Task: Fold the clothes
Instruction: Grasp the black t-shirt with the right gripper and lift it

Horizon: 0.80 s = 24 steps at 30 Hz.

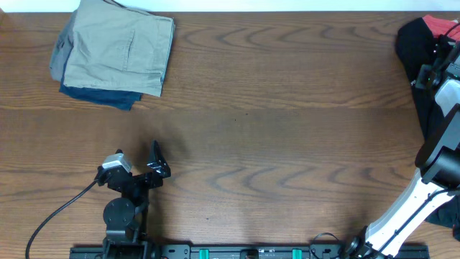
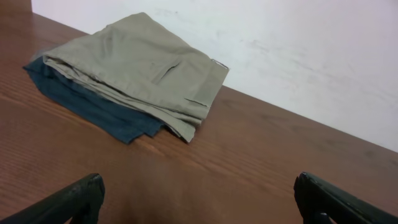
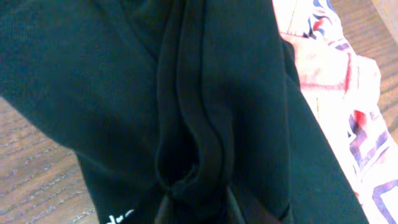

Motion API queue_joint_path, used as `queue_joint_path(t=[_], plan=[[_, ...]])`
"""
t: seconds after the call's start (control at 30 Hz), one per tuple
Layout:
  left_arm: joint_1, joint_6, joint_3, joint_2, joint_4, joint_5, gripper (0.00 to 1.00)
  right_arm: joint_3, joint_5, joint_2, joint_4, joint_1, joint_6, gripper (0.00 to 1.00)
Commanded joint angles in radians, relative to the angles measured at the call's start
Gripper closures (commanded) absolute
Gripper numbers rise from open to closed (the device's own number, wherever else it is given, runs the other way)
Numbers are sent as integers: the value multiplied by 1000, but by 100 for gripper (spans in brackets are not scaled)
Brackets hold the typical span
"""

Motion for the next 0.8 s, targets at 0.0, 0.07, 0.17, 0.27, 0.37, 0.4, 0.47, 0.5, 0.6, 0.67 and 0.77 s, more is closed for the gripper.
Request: queue_joint_path(t=[0.0,0.07,0.17,0.27,0.37,0.4,0.47,0.5,0.6,0.67,0.77], plan=[[-3,-1,-20,-2,-34,-29,2,16,12,-7,2,-7,22,81],[-3,-1,-20,-2,-34,-29,2,16,40,-15,6,-7,36,74],[-3,-1,-20,-2,-34,-29,2,16,74,-38,16,-7,35,71],[-3,-1,-20,-2,-34,-29,2,16,82,-56,31,-7,35,49],[-3,-1,-20,-2,-34,-29,2,16,82,-57,34,-6,35,42],[-3,-1,-20,-2,-34,-29,2,16,82,-57,31,-6,35,40],[-3,-1,-20,-2,-34,-29,2,15,79,-56,31,-6,41,40],[-3,-1,-20,-2,-34,-29,2,15,74,-56,36,-6,49,40],[-3,-1,-20,-2,-34,-29,2,15,29,-56,59,-7,54,45],[-3,-1,-20,-2,-34,-29,2,15,14,-56,68,-7,54,57],[-3,-1,-20,-2,-34,-29,2,15,15,-56,76,-9,54,64]])
